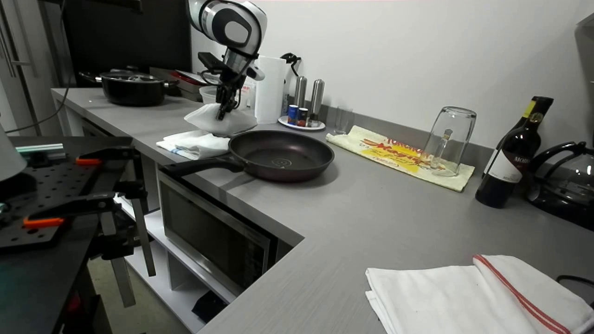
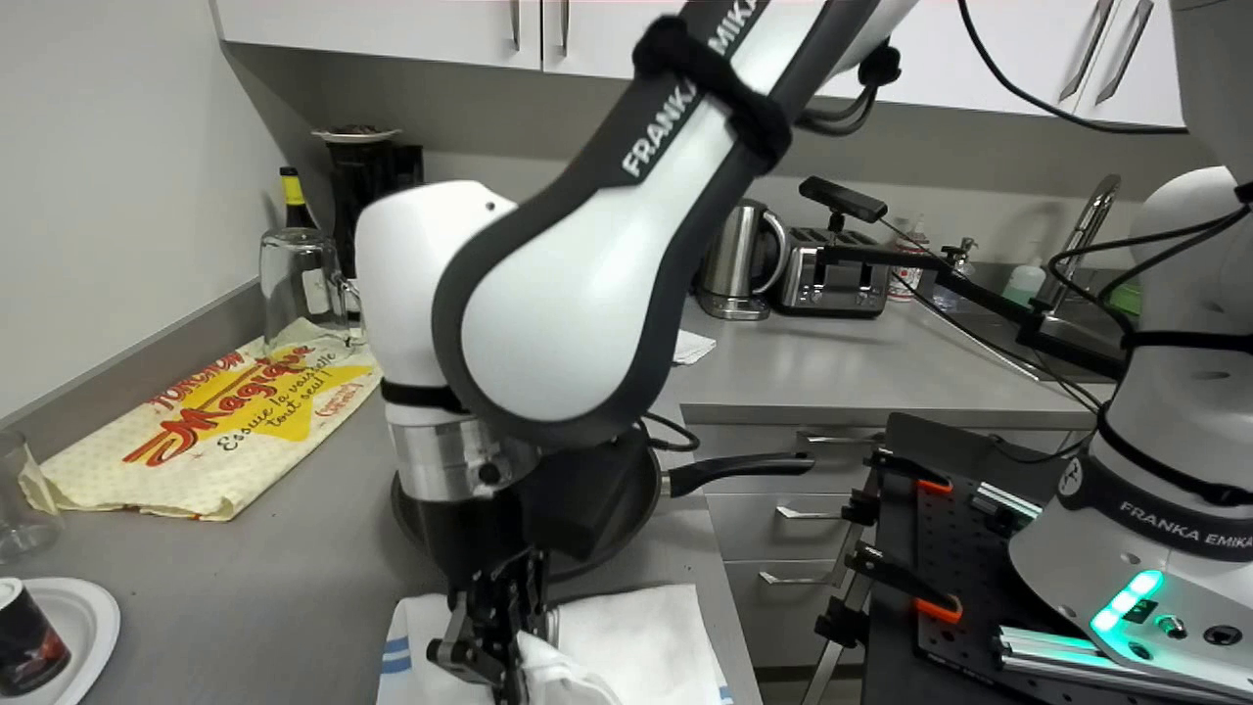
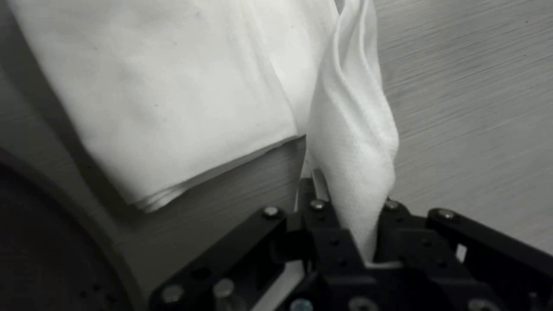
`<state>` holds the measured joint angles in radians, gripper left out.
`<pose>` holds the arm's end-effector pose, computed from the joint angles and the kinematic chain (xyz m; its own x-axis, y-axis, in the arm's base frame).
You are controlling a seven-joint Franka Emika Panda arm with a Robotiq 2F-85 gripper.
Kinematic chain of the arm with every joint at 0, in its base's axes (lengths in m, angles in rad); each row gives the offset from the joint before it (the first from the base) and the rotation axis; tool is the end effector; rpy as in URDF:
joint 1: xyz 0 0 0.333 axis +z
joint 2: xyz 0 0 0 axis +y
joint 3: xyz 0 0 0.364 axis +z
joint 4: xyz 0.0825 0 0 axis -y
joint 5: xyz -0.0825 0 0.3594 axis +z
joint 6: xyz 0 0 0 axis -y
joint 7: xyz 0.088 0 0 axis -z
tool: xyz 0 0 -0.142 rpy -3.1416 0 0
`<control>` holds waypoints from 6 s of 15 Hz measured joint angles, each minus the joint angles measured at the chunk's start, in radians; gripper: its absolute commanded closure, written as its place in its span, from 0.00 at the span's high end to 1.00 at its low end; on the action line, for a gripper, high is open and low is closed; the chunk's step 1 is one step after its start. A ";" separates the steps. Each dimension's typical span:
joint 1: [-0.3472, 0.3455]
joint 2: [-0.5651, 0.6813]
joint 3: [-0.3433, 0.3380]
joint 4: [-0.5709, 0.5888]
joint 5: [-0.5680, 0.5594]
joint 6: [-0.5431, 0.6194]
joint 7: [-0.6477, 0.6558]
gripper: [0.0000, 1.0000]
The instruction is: Use the cloth to wipe the pan
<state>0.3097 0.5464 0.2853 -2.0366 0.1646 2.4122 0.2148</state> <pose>0.4846 0.3297 0.1982 0.9473 0.2337 -0.2193 0.1934 -0.9625 -0.1903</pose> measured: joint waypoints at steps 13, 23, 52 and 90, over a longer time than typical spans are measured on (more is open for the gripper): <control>-0.172 -0.370 -0.131 -0.089 -0.007 -0.118 -0.138 0.04; -0.312 -0.286 -0.248 -0.086 -0.032 -0.063 -0.322 0.04; 0.031 0.065 -0.507 -0.035 -0.682 0.256 0.100 0.04; -0.119 0.095 -0.209 0.087 -0.106 -0.023 0.136 0.04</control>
<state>0.1904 0.6410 0.0761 -1.9501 0.0586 2.3893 0.3506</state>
